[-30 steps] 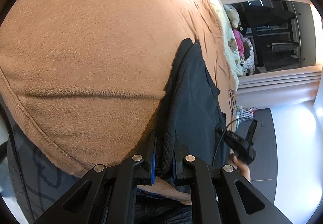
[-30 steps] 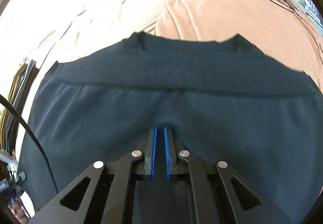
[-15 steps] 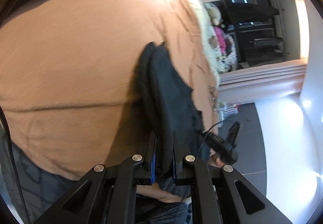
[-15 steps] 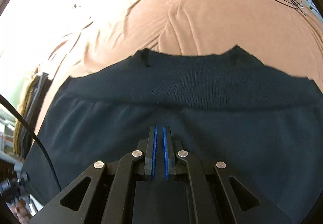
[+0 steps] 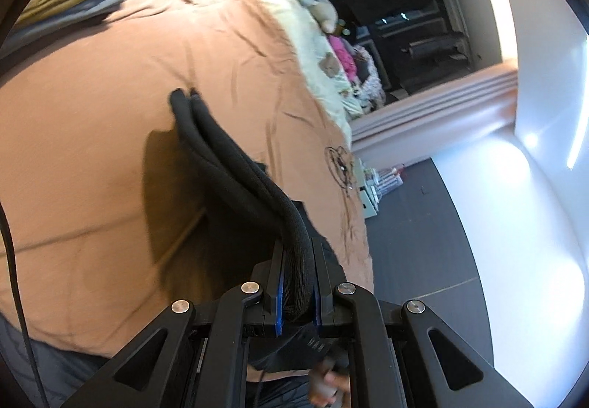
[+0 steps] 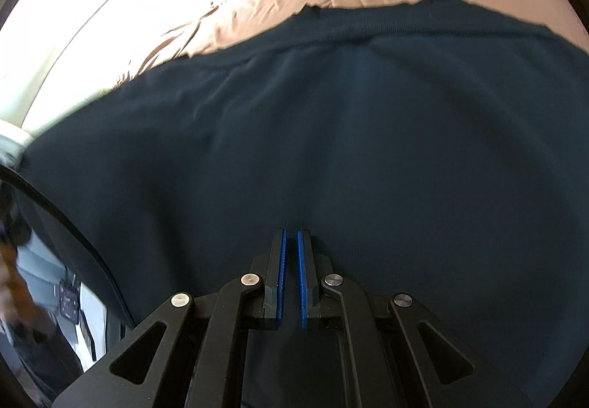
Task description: Fold small clothes
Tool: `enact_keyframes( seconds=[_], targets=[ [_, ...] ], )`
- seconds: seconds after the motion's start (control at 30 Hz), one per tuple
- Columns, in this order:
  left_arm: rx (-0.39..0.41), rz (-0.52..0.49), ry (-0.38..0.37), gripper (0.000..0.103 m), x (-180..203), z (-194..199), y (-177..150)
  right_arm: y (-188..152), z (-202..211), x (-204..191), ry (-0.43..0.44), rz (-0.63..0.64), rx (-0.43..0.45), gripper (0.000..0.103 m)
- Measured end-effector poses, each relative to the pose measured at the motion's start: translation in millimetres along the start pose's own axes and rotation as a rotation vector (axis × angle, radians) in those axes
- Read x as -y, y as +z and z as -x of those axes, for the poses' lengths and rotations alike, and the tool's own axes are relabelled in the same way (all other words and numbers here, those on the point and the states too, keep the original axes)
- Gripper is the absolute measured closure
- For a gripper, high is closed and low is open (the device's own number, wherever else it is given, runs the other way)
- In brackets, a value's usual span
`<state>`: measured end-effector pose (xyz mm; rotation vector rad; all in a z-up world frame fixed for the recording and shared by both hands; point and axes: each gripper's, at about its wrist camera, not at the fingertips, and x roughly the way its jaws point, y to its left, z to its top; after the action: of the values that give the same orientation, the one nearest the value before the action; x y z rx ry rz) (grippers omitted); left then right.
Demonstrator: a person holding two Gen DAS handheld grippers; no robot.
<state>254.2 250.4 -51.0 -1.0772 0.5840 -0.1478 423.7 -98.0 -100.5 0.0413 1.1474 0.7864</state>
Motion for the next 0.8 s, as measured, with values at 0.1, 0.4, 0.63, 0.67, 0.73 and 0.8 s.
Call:
enact_keyframes(
  seconds=[0.1,0.4,0.63,0.67,0.73,0.8],
  targets=[
    [-0.013,-0.034,-0.012,0.092,19,-14,3,-15,1,-3,0.034,0.004,0.003,0.102],
    [-0.099,-0.156,-0.023,0.092,90,-70,-4,-40,-11,-3,0.112,0.007,0.030,0.102],
    [-0.167,-0.251,-0.036,0.092,142,-107,-25,-64,26,21,0.159,0.004,0.085,0.099],
    [-0.181,-0.269,-0.038,0.092,150,-115,-30,-66,33,26,0.143,0.005,0.100,0.099],
    [-0.204,-0.288,-0.046,0.092,159,-127,-36,-69,47,40,0.124,-0.002,0.124,0.099],
    [-0.226,-0.302,-0.051,0.092,165,-137,-41,-69,63,51,0.095,-0.005,0.146,0.099]
  ],
)
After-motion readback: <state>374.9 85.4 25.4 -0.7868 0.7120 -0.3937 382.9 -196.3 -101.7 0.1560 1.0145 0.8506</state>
